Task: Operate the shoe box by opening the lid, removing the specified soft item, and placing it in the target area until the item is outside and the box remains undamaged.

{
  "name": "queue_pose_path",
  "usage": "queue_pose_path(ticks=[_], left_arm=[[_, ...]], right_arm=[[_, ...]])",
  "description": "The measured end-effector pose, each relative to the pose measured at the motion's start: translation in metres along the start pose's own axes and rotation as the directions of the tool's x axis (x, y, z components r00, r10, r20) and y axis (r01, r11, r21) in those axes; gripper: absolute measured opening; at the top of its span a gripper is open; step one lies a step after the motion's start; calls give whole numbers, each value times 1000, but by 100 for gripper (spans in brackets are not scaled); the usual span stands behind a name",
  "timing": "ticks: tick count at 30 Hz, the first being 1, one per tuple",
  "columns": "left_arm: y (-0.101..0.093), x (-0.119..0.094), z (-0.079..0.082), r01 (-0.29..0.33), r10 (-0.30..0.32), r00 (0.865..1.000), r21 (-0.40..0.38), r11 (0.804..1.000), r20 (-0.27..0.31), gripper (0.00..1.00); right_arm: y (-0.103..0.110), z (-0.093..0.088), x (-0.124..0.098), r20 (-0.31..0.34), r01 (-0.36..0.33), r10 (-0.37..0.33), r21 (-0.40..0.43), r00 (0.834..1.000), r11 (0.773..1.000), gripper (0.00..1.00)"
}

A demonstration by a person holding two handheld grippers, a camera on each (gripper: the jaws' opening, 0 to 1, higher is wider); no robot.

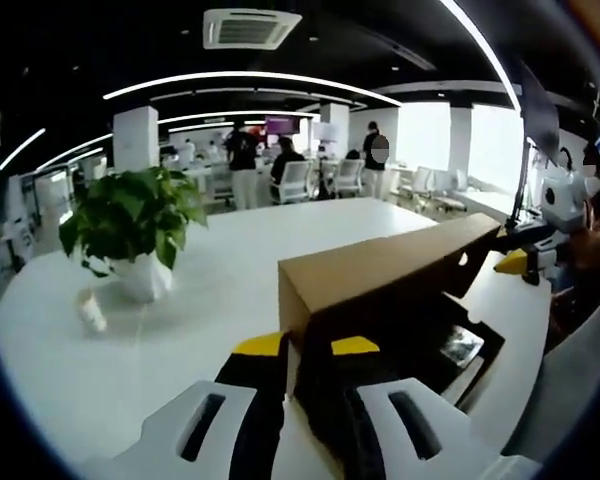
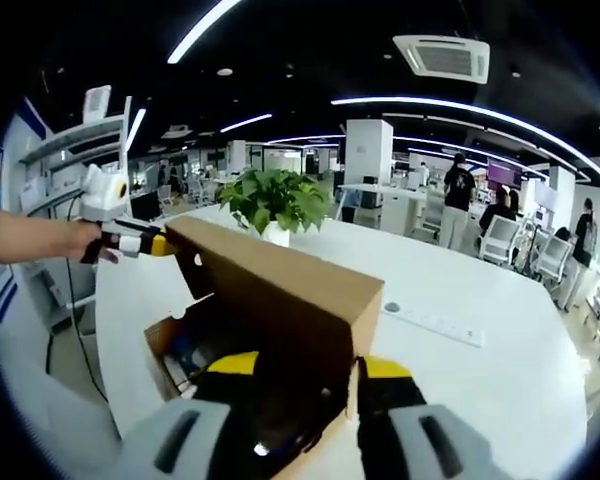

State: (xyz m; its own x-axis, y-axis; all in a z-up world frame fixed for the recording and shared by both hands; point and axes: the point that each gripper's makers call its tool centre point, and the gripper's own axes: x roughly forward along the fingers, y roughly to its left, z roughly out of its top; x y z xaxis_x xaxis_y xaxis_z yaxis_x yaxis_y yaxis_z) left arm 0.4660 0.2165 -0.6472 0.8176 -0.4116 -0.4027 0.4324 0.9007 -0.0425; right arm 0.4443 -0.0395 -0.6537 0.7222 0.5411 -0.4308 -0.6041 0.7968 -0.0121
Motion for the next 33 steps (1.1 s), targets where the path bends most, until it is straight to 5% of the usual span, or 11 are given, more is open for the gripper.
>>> queue_pose_path(ticks=[13,33], left_arm=[[8,8,6,-23,23,1000,-4,1000,7,4],[16,18,12,-35,35,999,-14,999,7,3]], right_arm=[[-8,3,7,15,14,-14,5,1000,1000,33],[-26,-33,12,-58,49,-48,30,997,998,23]])
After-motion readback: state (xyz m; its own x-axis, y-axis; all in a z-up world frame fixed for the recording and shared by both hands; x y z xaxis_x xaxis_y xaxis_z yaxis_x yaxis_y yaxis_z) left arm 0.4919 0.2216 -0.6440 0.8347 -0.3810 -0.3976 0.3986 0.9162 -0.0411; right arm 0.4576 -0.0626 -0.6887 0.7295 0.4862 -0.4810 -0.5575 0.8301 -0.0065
